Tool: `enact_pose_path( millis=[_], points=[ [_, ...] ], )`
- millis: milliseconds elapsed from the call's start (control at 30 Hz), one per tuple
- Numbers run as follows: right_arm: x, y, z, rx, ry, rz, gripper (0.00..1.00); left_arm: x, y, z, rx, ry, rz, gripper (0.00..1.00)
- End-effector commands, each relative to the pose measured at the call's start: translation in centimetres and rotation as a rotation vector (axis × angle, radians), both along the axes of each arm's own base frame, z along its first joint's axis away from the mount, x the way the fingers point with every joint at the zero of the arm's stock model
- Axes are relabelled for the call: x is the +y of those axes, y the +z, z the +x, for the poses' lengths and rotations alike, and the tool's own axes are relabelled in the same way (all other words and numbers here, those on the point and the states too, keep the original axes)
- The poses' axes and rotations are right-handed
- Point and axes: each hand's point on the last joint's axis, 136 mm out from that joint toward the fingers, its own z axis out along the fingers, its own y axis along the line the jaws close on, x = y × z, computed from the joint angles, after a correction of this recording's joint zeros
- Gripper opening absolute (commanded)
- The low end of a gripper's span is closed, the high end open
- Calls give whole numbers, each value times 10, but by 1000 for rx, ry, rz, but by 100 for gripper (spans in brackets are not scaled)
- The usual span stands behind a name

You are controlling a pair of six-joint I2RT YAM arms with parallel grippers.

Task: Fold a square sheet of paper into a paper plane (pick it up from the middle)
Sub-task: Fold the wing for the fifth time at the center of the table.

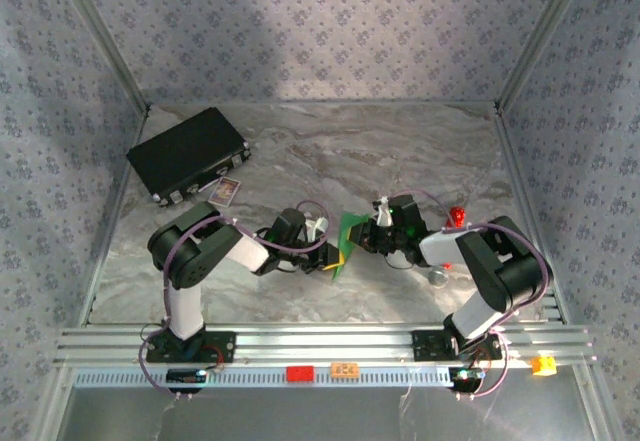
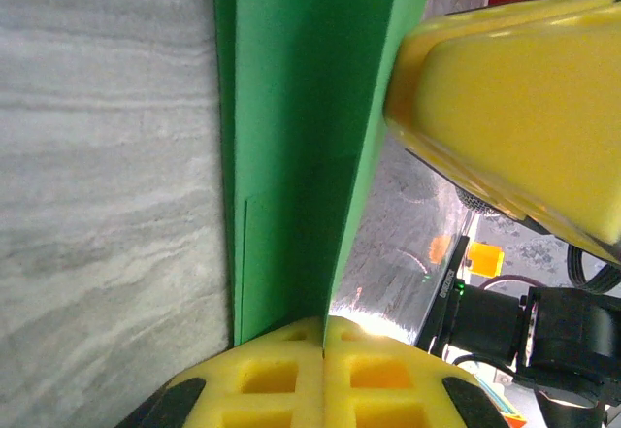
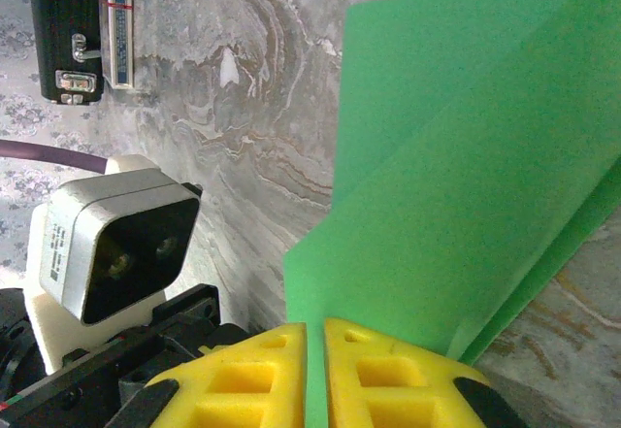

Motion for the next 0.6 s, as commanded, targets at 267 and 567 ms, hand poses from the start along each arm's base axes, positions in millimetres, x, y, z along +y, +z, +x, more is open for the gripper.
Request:
enact_pose_path(
  millis=[267,567],
  points=[
    [6,2,10,-15,16,17,15,20,-33,4,56,76,125,0],
    [5,-6,11,3,7,3,16,24,-39,4,74,92,152,0]
  ],
)
